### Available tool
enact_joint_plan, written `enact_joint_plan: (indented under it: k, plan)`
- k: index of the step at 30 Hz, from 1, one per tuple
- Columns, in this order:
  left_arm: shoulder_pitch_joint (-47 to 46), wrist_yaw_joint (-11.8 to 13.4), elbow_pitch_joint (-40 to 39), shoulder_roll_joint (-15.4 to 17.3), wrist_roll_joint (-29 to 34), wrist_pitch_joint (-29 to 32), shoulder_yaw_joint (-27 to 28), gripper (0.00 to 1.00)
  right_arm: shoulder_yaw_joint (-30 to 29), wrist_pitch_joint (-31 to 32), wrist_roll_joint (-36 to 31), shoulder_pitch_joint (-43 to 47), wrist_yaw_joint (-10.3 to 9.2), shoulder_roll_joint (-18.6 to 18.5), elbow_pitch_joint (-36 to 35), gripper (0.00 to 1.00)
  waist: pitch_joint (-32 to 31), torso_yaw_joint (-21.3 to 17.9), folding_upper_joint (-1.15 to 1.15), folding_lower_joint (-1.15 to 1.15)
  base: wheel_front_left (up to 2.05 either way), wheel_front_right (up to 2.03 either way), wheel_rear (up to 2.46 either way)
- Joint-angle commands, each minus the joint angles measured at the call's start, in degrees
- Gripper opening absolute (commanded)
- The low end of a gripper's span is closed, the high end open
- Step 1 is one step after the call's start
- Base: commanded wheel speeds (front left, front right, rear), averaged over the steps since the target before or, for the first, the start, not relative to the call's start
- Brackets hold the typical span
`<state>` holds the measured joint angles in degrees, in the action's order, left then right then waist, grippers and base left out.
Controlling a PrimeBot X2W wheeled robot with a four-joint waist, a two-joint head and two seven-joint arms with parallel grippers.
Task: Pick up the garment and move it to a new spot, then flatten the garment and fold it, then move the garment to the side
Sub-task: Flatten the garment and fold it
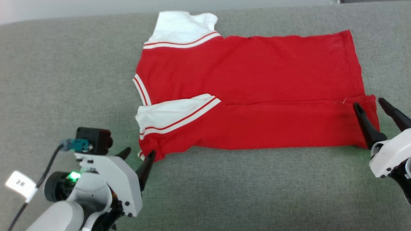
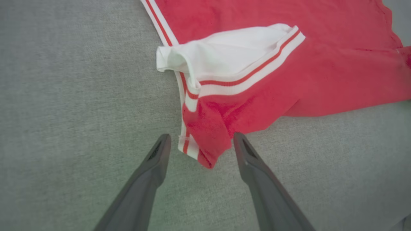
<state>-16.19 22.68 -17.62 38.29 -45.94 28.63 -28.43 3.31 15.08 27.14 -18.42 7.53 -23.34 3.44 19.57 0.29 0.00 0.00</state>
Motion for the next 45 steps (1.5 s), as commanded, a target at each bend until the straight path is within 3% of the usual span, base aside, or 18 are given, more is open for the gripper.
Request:
enact_joint_plan:
  k: [1,5,7,15,16,17,19,25,35,44,45]
  plan:
    - [-0.8,-0.3,0.0,-0.6,-1.0,0.6,0.0,1.0,0.2,-0.1,-0.3,-0.5,-0.09,0.3,-0.4,1.0,1.3,-0.9,0.0,0.0,0.0,0.0,0.0]
    - [-2.6,-0.2,2.5,0.5,-1.2,3.3,-0.2,1.0,0.6,0.3,0.1,-1.4,-0.09,1.0,-0.4,1.0,3.2,-2.2,0.0,0.0,0.0,0.0,0.0]
    - [-3.9,0.0,3.2,-1.2,-2.4,3.6,0.1,1.0,0.3,0.2,0.5,-1.9,-0.09,1.0,-0.5,1.0,4.1,-2.7,0.0,0.0,0.0,0.0,0.0]
    - [-5.1,-0.6,7.7,-2.8,-3.3,4.8,-0.9,1.0,-0.6,0.7,0.9,-3.1,-0.09,0.2,-1.4,1.0,5.8,-4.1,0.0,0.0,0.0,0.0,0.0]
    - [-4.9,-0.9,8.2,-2.9,-3.5,4.7,-1.1,0.96,-0.8,0.9,0.9,-3.1,-0.09,0.0,-1.6,1.0,5.8,-4.2,0.0,0.0,0.0,0.0,0.0]
    - [-4.7,-1.3,8.6,-3.0,-3.8,4.8,-1.4,0.5,-1.0,1.0,0.9,-3.1,-0.09,-0.1,-1.8,1.0,5.8,-4.2,0.0,0.0,0.0,0.0,0.0]
    - [-4.2,-1.9,9.3,-3.5,-4.5,4.6,-1.5,0.0,-1.2,1.5,0.8,-2.9,-0.09,-0.2,-2.3,1.0,5.5,-4.2,0.0,0.0,0.0,0.0,0.0]
    - [-3.4,-2.8,10.5,-3.9,-5.1,3.5,-1.4,0.0,-0.4,8.3,1.9,-1.9,-0.09,-2.6,-4.9,1.0,4.4,-3.8,0.0,0.0,0.0,0.0,0.0]
    - [-3.7,-4.1,11.4,-5.7,-5.1,2.0,-2.4,0.0,2.2,31.3,6.5,-2.3,-0.09,-10.0,-8.1,1.0,5.0,-2.4,0.0,0.0,0.0,0.0,0.0]
    - [-4.8,-5.0,13.0,-7.3,-5.0,0.2,-2.7,0.0,6.3,37.8,6.8,-5.5,-0.08,-10.5,-1.5,1.0,6.1,-0.6,0.0,0.0,0.0,0.0,0.0]
    - [-4.9,-5.1,13.4,-7.5,-5.1,0.1,-2.8,0.0,6.8,38.1,6.9,-5.6,-0.08,-10.4,-0.6,0.87,6.1,-0.5,0.0,0.0,0.0,0.0,0.0]
